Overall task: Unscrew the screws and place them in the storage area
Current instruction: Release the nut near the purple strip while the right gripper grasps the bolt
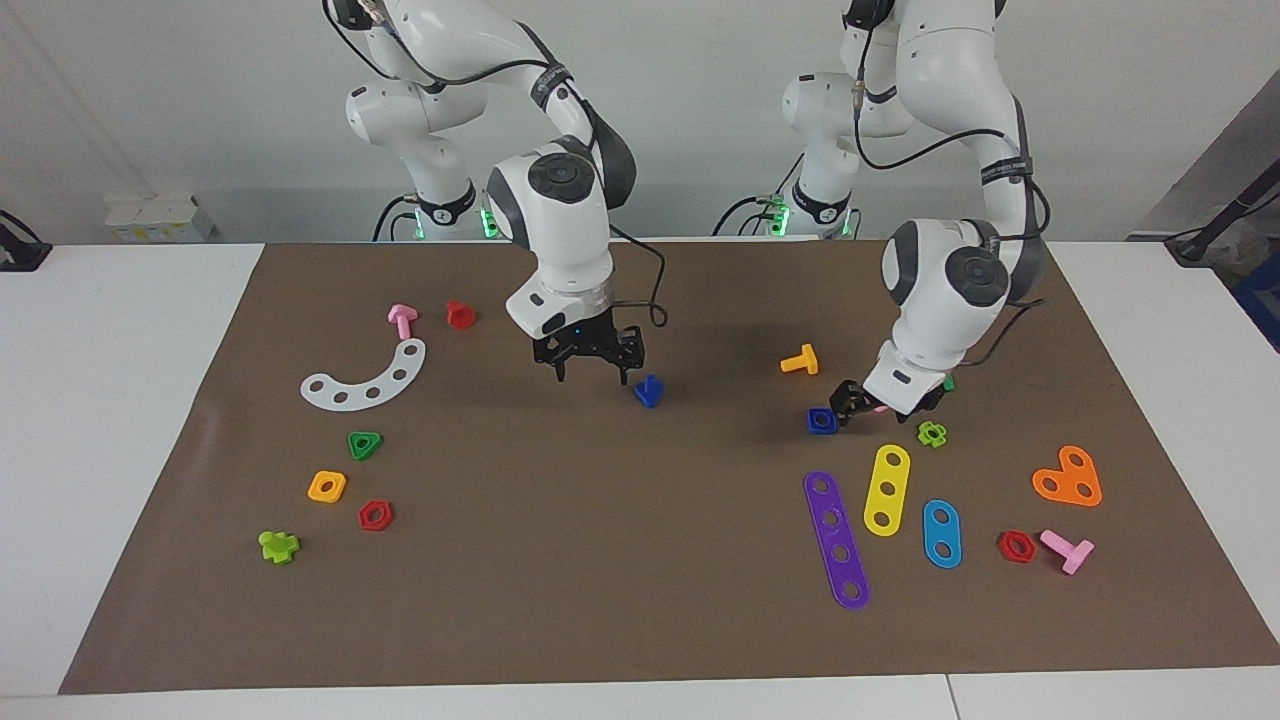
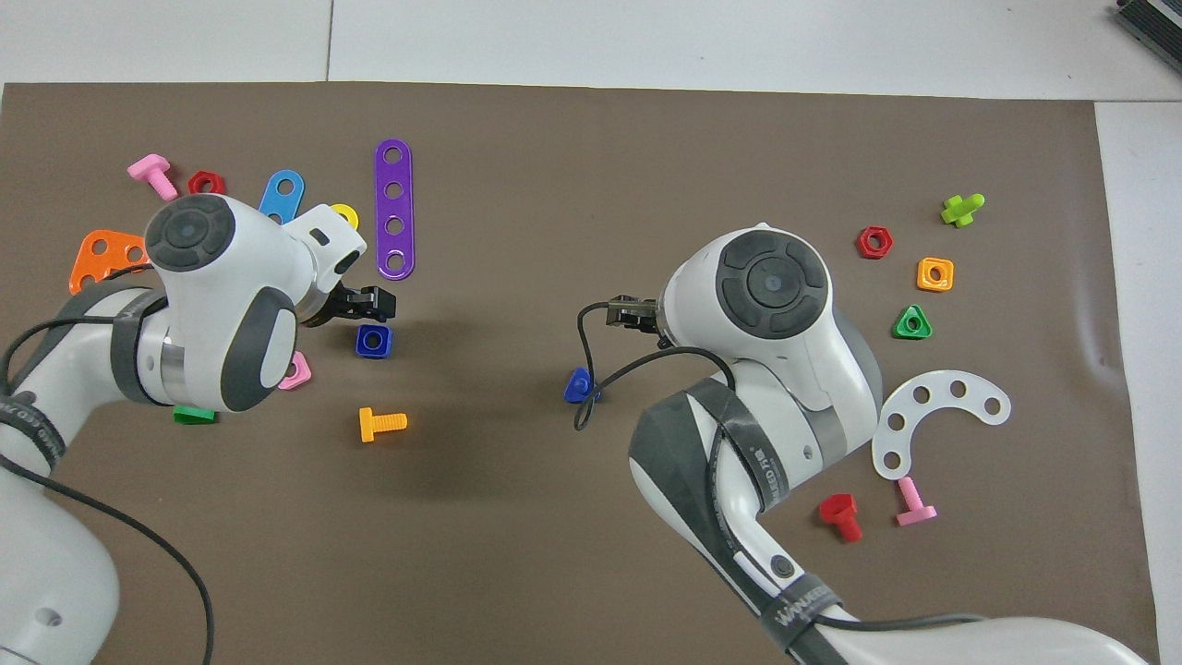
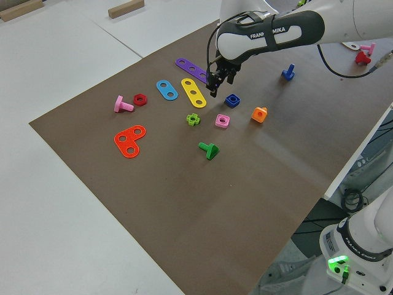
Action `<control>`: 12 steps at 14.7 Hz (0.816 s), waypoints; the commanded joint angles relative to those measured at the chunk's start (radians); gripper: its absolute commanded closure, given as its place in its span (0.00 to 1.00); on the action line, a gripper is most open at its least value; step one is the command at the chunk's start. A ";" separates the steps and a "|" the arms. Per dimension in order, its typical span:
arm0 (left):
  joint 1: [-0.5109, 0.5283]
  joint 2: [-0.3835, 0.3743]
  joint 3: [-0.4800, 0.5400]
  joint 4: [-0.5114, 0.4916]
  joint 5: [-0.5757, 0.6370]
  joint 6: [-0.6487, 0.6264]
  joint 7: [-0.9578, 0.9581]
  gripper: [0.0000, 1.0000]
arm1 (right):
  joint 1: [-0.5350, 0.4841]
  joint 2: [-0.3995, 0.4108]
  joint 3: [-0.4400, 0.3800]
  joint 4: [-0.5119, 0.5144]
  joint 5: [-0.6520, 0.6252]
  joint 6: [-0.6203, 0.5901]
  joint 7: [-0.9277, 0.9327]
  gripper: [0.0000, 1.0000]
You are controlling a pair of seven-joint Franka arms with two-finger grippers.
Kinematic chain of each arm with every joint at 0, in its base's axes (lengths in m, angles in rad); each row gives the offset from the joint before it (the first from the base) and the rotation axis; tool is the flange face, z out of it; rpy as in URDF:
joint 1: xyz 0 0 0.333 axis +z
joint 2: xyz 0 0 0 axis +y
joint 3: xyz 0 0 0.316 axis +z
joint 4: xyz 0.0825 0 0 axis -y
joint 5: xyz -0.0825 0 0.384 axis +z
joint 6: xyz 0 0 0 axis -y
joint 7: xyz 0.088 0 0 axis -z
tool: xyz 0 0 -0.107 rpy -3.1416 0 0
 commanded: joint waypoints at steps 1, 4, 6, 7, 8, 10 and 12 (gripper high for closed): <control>0.061 -0.081 -0.007 -0.011 -0.015 -0.082 0.031 0.00 | 0.017 0.023 -0.002 0.005 -0.011 0.026 0.041 0.01; 0.095 -0.147 -0.004 -0.017 -0.014 -0.182 0.078 0.00 | 0.017 0.026 -0.002 0.003 -0.011 0.030 0.040 0.01; 0.108 -0.186 0.001 -0.026 -0.004 -0.228 0.078 0.00 | 0.040 0.035 -0.002 -0.006 -0.012 0.062 0.040 0.01; 0.118 -0.210 0.001 -0.029 -0.003 -0.247 0.077 0.00 | 0.043 0.036 -0.002 -0.007 -0.012 0.062 0.040 0.01; 0.119 -0.238 0.001 -0.027 -0.003 -0.271 0.075 0.00 | 0.052 0.041 -0.002 -0.011 -0.014 0.064 0.029 0.02; 0.119 -0.300 0.001 -0.021 -0.003 -0.291 0.069 0.00 | 0.068 0.055 -0.002 -0.021 -0.015 0.093 0.024 0.05; 0.119 -0.350 -0.001 -0.005 0.003 -0.331 0.069 0.00 | 0.104 0.088 -0.002 -0.020 -0.029 0.111 0.026 0.08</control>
